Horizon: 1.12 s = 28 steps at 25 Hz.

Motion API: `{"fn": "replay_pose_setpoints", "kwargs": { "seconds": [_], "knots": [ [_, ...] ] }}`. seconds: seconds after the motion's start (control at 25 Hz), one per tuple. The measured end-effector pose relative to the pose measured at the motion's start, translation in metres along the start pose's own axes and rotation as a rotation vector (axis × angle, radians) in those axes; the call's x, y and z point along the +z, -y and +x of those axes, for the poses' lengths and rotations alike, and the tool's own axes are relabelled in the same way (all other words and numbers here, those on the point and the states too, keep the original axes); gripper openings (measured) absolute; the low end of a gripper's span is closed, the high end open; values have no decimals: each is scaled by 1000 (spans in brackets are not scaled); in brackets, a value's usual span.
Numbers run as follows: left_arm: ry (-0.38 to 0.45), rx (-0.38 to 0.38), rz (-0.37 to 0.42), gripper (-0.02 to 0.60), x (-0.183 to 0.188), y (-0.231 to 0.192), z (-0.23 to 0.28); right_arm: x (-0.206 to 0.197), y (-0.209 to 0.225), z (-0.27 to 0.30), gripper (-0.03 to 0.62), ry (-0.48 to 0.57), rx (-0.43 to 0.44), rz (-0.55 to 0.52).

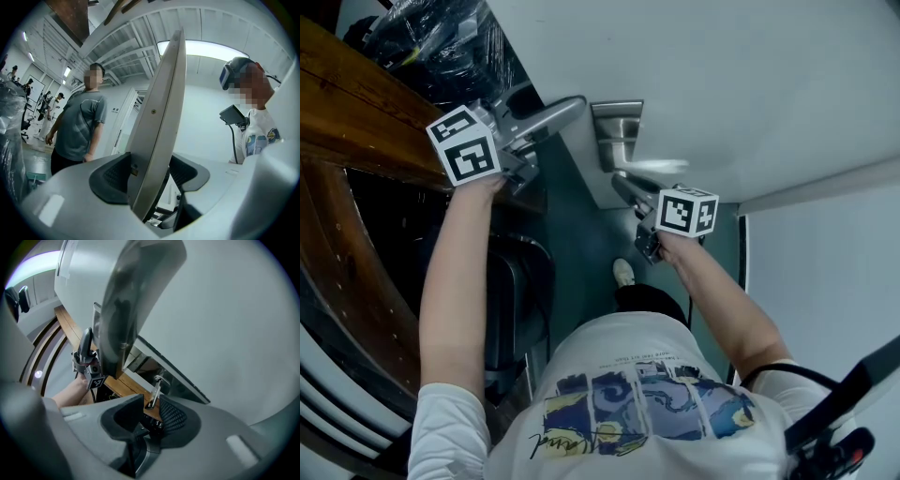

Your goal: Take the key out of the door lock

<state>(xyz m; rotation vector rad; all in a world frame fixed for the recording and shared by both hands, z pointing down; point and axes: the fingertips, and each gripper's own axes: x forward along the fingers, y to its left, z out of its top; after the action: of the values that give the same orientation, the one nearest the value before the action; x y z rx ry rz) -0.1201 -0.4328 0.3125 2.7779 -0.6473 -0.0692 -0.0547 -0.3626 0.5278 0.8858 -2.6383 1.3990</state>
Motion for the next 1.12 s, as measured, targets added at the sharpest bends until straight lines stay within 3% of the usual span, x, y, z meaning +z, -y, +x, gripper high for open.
{"fn": "replay_pose_setpoints", "kwargs": {
  "seconds": [0.6,0.76,1.12],
  "knots": [
    [14,0,-5,255,0,0,-2,3,4,4,35,125,114,415],
    [19,4,-9,255,0,1,-2,-2,8,0,26,144,99,550],
    [17,10,-12,252,0,0,-3,-1,7,-1,25,166,98,591]
  ]
}}
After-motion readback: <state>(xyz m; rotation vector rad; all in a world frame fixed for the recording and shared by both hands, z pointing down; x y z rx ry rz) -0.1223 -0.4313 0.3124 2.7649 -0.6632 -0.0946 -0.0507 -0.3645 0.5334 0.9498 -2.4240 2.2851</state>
